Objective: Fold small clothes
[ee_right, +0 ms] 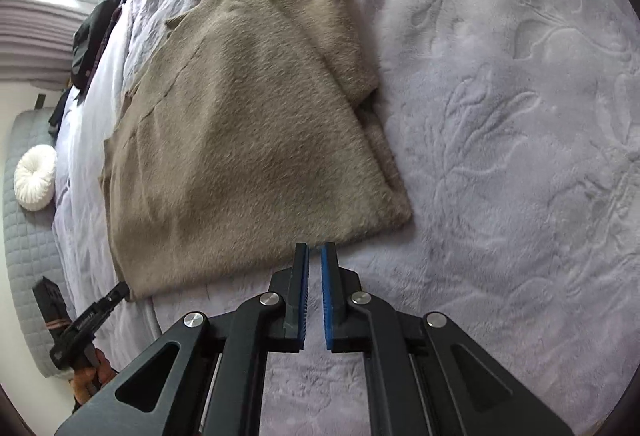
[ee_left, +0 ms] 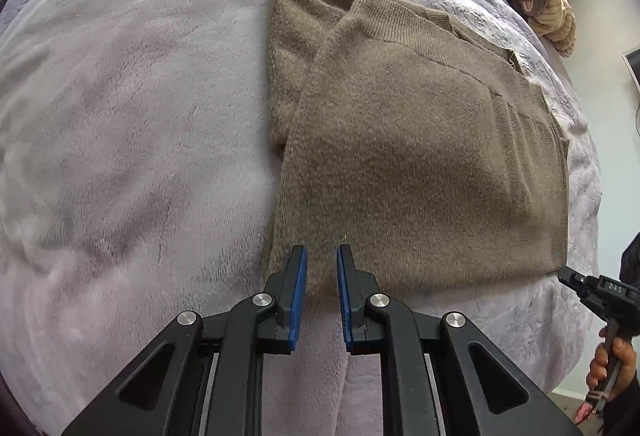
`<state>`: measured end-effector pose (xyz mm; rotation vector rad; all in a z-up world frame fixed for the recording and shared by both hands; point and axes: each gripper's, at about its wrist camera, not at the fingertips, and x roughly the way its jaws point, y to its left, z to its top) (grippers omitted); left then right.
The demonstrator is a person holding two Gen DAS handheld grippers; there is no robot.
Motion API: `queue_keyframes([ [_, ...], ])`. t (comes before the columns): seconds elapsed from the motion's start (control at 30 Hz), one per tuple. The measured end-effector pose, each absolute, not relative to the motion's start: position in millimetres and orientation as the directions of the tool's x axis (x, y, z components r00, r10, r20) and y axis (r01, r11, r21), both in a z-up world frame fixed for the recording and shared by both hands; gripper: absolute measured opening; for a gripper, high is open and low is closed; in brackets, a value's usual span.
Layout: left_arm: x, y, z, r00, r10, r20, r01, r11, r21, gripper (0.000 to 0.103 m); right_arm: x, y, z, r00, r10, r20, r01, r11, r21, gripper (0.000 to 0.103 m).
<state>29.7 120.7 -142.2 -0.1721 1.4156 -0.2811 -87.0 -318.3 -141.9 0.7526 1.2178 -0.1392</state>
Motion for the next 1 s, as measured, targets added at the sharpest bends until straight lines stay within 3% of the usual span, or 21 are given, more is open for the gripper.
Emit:
queue_keyframes([
  [0.27,17,112,-133,0.127,-0.232,-0.964,0.112,0.969,-0.219,0.017,-88,-292,-127,0.360,0.306,-0.881,0.419,0.791,0.446,0.012],
  [0.3,16,111,-131,0.133,-0.221,-0.966,0.112,0.972,-0.207,0.025,-88,-289,-127,0.359,0.310,-0.880,0.416,0.791,0.448,0.012],
  [0.33,14,110,-128,0.146,-0.205,-0.968,0.109,0.976,-0.190,0.072,-87,-286,-126,0.358,0.314,-0.880,0.415,0.791,0.451,0.012],
  [0.37,12,110,-126,0.152,-0.192,-0.969,0.101,0.979,-0.178,0.098,-84,-282,-126,0.355,0.317,-0.879,0.413,0.791,0.452,0.012],
  [0.53,5,109,-114,0.202,-0.176,-0.963,0.101,0.982,-0.158,0.102,-81,-264,-124,0.337,0.328,-0.883,0.385,0.807,0.447,0.012],
  [0.57,4,108,-113,0.204,-0.167,-0.965,0.101,0.984,-0.149,0.102,-81,-260,-124,0.332,0.329,-0.884,0.379,0.811,0.445,0.018],
  [0.67,4,108,-112,0.208,-0.135,-0.969,0.089,0.989,-0.119,0.102,-79,-246,-121,0.323,0.325,-0.889,0.356,0.829,0.432,0.058],
  [1.0,5,123,-109,0.232,-0.112,-0.966,0.063,0.993,-0.100,0.102,-72,-202,-113,0.294,0.343,-0.892,0.263,0.868,0.420,0.061],
])
